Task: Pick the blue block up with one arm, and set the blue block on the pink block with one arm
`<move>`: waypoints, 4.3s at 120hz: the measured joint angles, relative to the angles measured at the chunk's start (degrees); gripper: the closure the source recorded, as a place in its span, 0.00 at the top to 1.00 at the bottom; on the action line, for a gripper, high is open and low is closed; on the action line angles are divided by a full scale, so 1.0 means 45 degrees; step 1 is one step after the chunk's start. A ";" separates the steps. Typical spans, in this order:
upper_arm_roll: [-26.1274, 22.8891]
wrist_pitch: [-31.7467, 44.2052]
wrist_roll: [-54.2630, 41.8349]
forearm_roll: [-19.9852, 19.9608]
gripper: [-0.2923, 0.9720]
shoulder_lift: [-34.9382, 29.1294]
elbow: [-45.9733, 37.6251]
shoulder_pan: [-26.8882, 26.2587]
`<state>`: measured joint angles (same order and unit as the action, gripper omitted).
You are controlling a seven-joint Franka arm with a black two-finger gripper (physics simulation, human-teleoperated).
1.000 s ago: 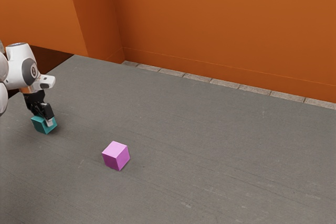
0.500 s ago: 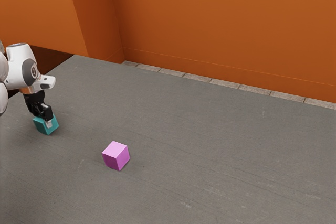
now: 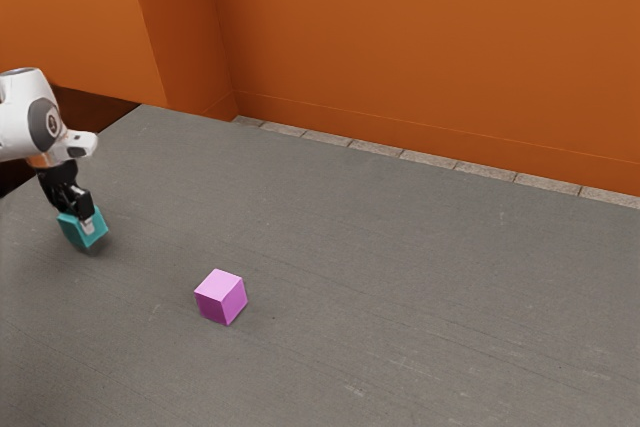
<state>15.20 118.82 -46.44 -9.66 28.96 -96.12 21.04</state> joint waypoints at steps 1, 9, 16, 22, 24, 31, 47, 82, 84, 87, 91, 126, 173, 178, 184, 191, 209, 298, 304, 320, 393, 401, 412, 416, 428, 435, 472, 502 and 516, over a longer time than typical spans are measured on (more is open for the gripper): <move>-0.0031 0.0003 0.0003 0.0003 0.50 -0.0084 -0.0080 -0.0001; -0.0474 0.0071 0.0053 0.0057 0.50 -0.0752 -0.0726 0.0000; -0.1009 0.0163 0.0145 0.0175 0.49 -0.1224 -0.1150 -0.0008; -0.1446 0.0225 0.0261 0.0281 0.49 -0.1630 -0.1574 -0.0010; -0.1577 0.0241 0.0314 0.0344 0.49 -0.1774 -0.1729 -0.0009; -0.2104 0.0272 0.0589 0.0583 0.49 -0.2507 -0.2450 -0.0011; -0.3306 0.0135 0.1664 0.0959 0.49 -0.3479 -0.3385 -0.0014; -0.5229 -0.0243 0.4953 0.1111 0.51 -0.3444 -0.3493 -0.0007; -0.5314 -0.0249 0.5145 0.1108 0.51 -0.3415 -0.3491 -0.0014; -0.5407 -0.0256 0.5428 0.1105 0.51 -0.3353 -0.3490 -0.0023; -0.5504 -0.0264 0.5803 0.1102 0.51 -0.3279 -0.3490 -0.0018; -0.6546 -0.0358 0.8367 0.2134 0.51 -0.3232 -0.3524 -0.0006; -0.7410 -0.0374 0.9765 0.3352 0.50 -0.3307 -0.3809 0.0022; -0.7521 -0.0381 0.9827 0.3372 0.50 -0.3412 -0.3896 0.0017; -0.7582 -0.0390 0.9882 0.3383 0.50 -0.3568 -0.4042 0.0010; -0.7627 -0.0391 0.9914 0.3386 0.50 -0.3868 -0.4343 0.0016; -0.7875 -0.0343 0.9957 0.3346 0.50 -0.4185 -0.4737 0.0008; -0.8328 0.0352 1.0082 0.3255 0.50 -0.4690 -0.5540 0.0024; -0.8327 0.0561 1.0087 0.3257 0.50 -0.4768 -0.5629 0.0022; -0.8329 0.1151 1.0107 0.3200 0.50 -0.4977 -0.6023 0.0024; -0.8327 0.1912 1.0182 0.2642 0.51 -0.5999 -0.7179 0.0055; -0.8332 0.1928 1.0187 0.2631 0.51 -0.5999 -0.7182 0.0060; -0.8320 0.1944 1.0193 0.2621 0.51 -0.5992 -0.7180 0.0050; -0.8319 0.1953 1.0195 0.2619 0.51 -0.5972 -0.7180 0.0049; -0.8302 0.1996 1.0197 0.2616 0.51 -0.5899 -0.7180 0.0038; -0.8297 0.2037 1.0194 0.2616 0.51 -0.5876 -0.7174 0.0042; -0.8257 0.2276 1.0065 0.2642 0.51 -0.5756 -0.7128 0.0037; -0.8232 0.2375 0.9927 0.2646 0.50 -0.5723 -0.7114 0.0059; -0.8231 0.2386 0.9817 0.2643 0.51 -0.5726 -0.7120 0.0044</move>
<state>-21.84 129.55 -2.26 2.23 3.19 -128.17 21.24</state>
